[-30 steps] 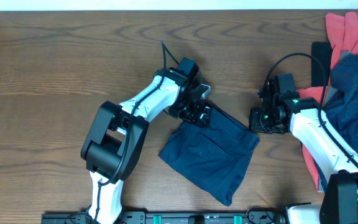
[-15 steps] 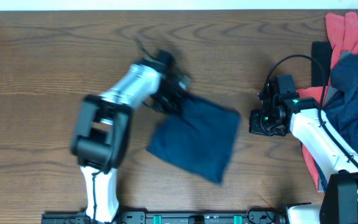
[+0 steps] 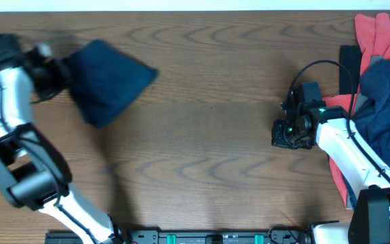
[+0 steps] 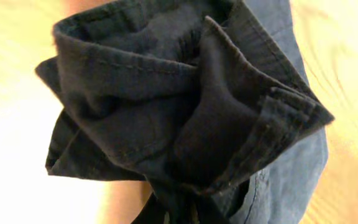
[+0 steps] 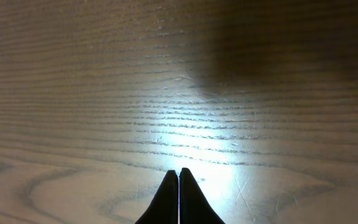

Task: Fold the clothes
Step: 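Drag the folded shorts to the left table edge with the left gripper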

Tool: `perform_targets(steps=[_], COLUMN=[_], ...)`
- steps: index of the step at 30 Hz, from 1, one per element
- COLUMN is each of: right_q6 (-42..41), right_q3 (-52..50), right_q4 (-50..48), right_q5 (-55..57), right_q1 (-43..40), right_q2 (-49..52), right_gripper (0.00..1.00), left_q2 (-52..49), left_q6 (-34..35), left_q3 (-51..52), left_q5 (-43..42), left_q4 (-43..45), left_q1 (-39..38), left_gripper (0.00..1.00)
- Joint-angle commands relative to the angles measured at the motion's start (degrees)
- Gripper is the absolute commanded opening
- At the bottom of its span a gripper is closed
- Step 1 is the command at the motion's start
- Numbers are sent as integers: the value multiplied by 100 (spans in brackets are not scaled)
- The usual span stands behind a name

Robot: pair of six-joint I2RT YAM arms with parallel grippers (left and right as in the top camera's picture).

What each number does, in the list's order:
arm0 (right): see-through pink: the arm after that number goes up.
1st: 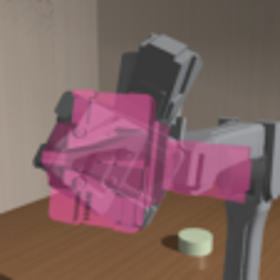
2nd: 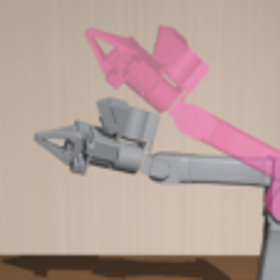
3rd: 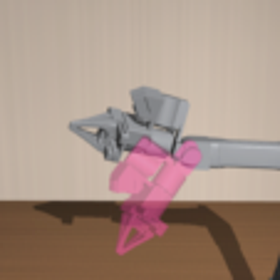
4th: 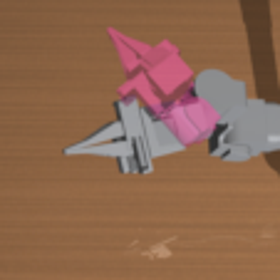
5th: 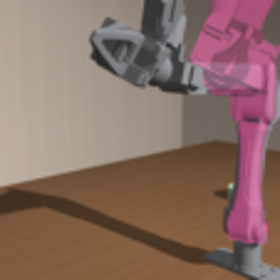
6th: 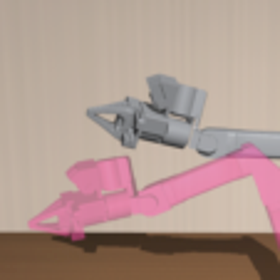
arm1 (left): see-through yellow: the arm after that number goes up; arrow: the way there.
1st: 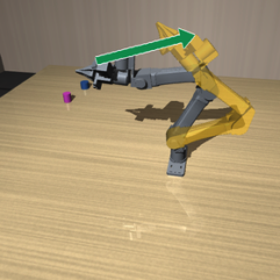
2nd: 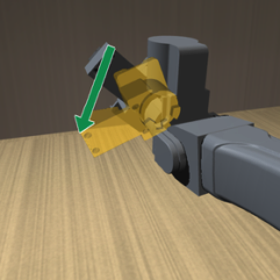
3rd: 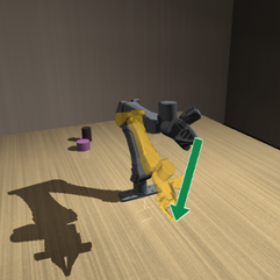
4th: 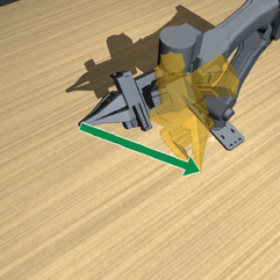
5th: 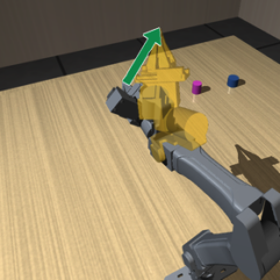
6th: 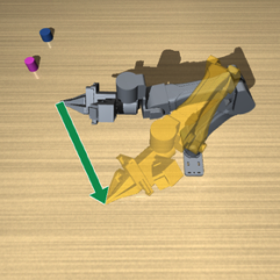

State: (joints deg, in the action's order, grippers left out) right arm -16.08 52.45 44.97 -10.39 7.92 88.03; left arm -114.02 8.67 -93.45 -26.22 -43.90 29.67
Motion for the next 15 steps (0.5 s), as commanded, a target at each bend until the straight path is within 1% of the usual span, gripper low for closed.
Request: perform_targets(steps=[1, 6, 10, 15], right_q6=[48, 48, 50, 48], right_q3=[70, 70, 70, 70], right_q4=[-9, -22, 7, -2], right_q5=[55, 52, 55, 55], right_q1=[-46, -46, -46, -46], right_q2=[24, 24, 24, 24], right_gripper=[2, 2, 2, 3], left_q2=[44, 44, 44, 44], left_q6=[284, 284, 282, 286], left_q3=[44, 146, 162, 162], left_q5=[-7, 133, 297, 291], left_q4=[-140, -389, -503, -671], left_q1=[367, 717, 793, 802], left_gripper=[6, 6, 6, 6])
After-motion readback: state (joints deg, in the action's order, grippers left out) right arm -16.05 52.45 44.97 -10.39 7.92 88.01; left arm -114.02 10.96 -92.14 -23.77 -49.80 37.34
